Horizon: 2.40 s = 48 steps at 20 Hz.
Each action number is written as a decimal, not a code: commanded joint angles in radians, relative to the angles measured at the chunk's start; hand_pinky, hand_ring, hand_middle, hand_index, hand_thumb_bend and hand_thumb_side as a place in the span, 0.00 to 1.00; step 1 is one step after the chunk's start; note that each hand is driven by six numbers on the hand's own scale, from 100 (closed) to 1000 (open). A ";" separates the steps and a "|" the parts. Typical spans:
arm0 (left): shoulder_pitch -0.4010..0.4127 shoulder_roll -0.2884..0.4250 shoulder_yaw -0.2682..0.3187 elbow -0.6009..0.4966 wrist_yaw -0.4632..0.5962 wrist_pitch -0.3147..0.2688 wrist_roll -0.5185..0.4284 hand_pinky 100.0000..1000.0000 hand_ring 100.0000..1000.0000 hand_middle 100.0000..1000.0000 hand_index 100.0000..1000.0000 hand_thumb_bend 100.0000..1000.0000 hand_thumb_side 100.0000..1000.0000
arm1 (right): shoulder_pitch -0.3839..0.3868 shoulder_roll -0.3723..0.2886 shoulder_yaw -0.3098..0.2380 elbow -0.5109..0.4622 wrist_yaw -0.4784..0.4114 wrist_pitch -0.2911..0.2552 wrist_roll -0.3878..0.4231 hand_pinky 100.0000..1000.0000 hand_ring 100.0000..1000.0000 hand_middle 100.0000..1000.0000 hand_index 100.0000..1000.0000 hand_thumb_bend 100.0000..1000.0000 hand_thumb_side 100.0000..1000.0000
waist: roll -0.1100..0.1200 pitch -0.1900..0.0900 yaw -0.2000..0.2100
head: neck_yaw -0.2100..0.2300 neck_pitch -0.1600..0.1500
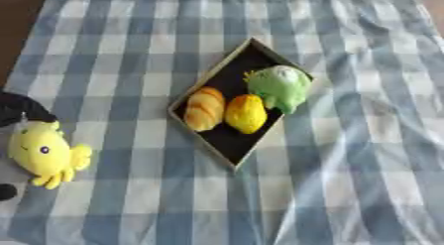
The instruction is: Pick up objects on the table and place them in the box.
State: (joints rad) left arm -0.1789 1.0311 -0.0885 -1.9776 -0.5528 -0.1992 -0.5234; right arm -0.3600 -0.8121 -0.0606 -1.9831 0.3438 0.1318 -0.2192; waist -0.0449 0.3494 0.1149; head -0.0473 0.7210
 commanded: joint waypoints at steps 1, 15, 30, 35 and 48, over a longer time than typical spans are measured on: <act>-0.024 0.028 0.000 0.021 -0.020 0.010 -0.005 0.90 0.89 0.79 0.91 0.63 0.00 | -0.004 -0.012 -0.009 -0.017 -0.008 0.007 -0.002 0.89 0.98 0.91 0.88 0.00 0.34 | 0.018 -0.017 -0.003 | 0.008 -0.002; -0.117 -0.024 -0.079 0.177 -0.096 -0.010 -0.007 0.82 0.82 0.73 0.86 0.47 0.00 | 0.006 0.023 -0.013 -0.017 -0.029 0.007 -0.017 0.89 0.97 0.90 0.87 0.00 0.38 | 0.019 -0.015 -0.016 | 0.022 -0.002; -0.149 -0.066 -0.071 0.111 -0.097 -0.011 0.086 0.69 0.65 0.52 0.62 0.26 0.00 | 0.023 0.041 -0.018 -0.017 -0.044 0.021 -0.022 0.88 0.96 0.89 0.86 0.00 0.41 | 0.020 -0.013 -0.018 | 0.021 -0.001; -0.253 -0.061 -0.037 -0.012 -0.021 0.007 0.088 0.68 0.64 0.52 0.61 0.24 0.00 | 0.021 0.036 -0.024 -0.017 -0.042 0.019 -0.033 0.88 0.96 0.89 0.86 0.00 0.38 | 0.023 -0.020 -0.015 | 0.011 0.002; -0.711 -0.353 -0.220 0.103 0.120 0.012 -0.077 0.65 0.62 0.51 0.61 0.17 0.00 | 0.006 0.044 -0.014 -0.017 -0.047 0.031 -0.026 0.88 0.96 0.88 0.85 0.00 0.40 | 0.037 -0.041 -0.021 | -0.021 0.000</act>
State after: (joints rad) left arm -0.8682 0.6977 -0.3021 -1.8915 -0.4300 -0.1872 -0.5859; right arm -0.3432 -0.7508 -0.0670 -1.9831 0.3043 0.1596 -0.2460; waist -0.0239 0.3461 0.0948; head -0.0650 0.7219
